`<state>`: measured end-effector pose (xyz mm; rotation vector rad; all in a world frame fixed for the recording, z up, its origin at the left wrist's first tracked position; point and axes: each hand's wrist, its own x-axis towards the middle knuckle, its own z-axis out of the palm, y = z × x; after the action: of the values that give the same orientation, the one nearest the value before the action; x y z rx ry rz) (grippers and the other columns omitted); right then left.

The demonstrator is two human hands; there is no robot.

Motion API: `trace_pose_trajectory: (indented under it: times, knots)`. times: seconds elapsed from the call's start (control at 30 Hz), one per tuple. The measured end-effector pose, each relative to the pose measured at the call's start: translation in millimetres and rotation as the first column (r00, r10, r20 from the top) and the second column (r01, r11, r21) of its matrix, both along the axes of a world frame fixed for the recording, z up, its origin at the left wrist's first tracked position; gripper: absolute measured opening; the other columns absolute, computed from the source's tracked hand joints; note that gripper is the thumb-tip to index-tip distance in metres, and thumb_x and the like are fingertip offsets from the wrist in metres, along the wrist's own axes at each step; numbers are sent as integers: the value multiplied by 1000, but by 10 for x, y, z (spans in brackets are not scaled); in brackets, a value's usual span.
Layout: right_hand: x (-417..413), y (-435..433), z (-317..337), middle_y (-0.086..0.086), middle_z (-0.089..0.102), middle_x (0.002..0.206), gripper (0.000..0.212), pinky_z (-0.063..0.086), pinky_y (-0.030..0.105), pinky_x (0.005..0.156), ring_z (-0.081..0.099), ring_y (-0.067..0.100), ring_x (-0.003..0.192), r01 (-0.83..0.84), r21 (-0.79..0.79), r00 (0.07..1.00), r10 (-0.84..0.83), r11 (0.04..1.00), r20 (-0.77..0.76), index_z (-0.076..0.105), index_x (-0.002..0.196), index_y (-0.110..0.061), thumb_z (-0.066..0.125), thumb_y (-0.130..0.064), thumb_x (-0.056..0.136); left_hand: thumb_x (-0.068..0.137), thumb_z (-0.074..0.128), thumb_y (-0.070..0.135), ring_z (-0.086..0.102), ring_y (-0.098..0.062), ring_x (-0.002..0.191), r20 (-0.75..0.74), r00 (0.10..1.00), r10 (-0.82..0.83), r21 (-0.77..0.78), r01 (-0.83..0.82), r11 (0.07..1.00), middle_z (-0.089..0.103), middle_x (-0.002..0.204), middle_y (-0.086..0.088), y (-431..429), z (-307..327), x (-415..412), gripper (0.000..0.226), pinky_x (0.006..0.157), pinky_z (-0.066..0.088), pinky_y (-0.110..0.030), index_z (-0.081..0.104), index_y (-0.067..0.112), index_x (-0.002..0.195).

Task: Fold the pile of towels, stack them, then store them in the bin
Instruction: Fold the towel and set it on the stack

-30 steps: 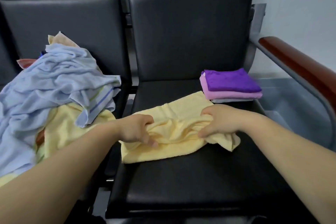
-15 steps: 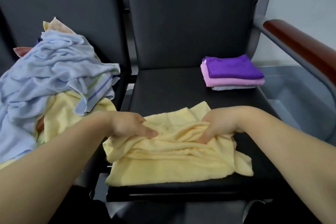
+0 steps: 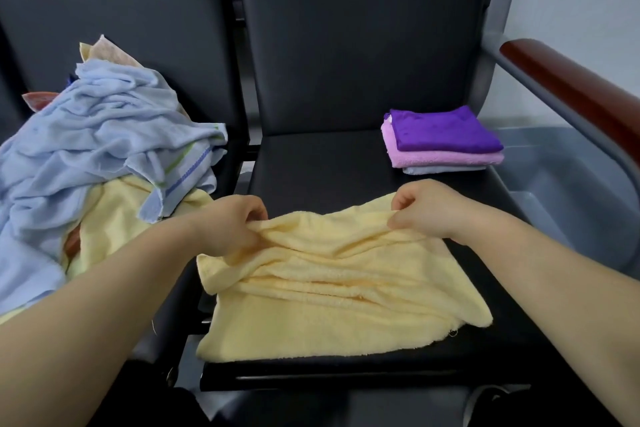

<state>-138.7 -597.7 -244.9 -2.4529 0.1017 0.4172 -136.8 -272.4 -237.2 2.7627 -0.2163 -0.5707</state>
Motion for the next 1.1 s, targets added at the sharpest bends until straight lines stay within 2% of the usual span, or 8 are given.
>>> trace_pose_trajectory:
  times: [0.17,0.27,0.33,0.5,0.63,0.7,0.97,1.1]
  knots:
    - [104,1,-66,-6,65,86,10,45,26,63,60,12,76,-19,-85,997,26,996,72,68,84,-22,77,-20,85,82,77,55,64,-8,90,-129,992,5,-15,-7,1000,66,101,11,70,-10,47,33,68,50,-21,64,34,103]
    - [156,6,-106,-10,59,89,11,39,24,63,55,7,77,-66,-127,992,79,990,97,64,89,-27,74,-26,87,90,57,69,67,-14,91,-140,988,69,-118,-86,989,70,95,4,43,-16,56,46,78,53,-28,70,25,95]
    - [190,12,-112,-12,59,95,13,39,23,63,55,6,82,-77,-127,994,86,989,65,65,94,-30,76,-31,87,97,49,66,67,-15,91,-110,989,94,-81,-104,991,71,94,1,25,-41,72,49,80,52,-29,71,22,94]
    - [238,46,-119,-9,66,101,25,43,26,70,59,9,92,-5,5,1000,5,1000,-25,71,100,-26,68,-50,94,99,58,46,53,-10,70,-86,995,51,15,-50,999,60,75,5,78,-151,98,36,66,43,-23,65,15,83]
    - [254,31,-142,1,70,96,8,45,29,69,58,13,82,49,-6,999,-49,999,-1,74,95,-23,67,-23,92,95,65,42,56,-12,71,-21,998,60,-21,-61,998,64,78,-3,84,-170,129,32,68,47,-28,67,13,83]
    - [251,19,-151,0,73,97,15,51,31,72,64,17,86,72,-9,997,-72,997,32,75,93,-25,67,-13,88,95,65,41,57,-12,71,14,999,46,-6,-46,999,63,76,4,70,-168,135,28,67,47,-27,66,18,80]
    - [261,-15,-268,-12,68,93,15,47,21,68,64,8,87,52,-49,976,-40,997,215,66,89,-32,72,-19,95,98,59,48,64,-13,84,35,999,15,28,-16,999,68,88,7,13,-218,106,24,74,54,-29,66,26,90]
    - [260,-2,-270,-10,67,91,17,48,24,70,64,9,86,36,-34,982,-29,999,188,67,95,-31,68,-14,91,97,62,42,64,-14,81,11,1000,-17,25,17,1000,68,85,6,18,-230,105,21,71,53,-28,66,24,87]
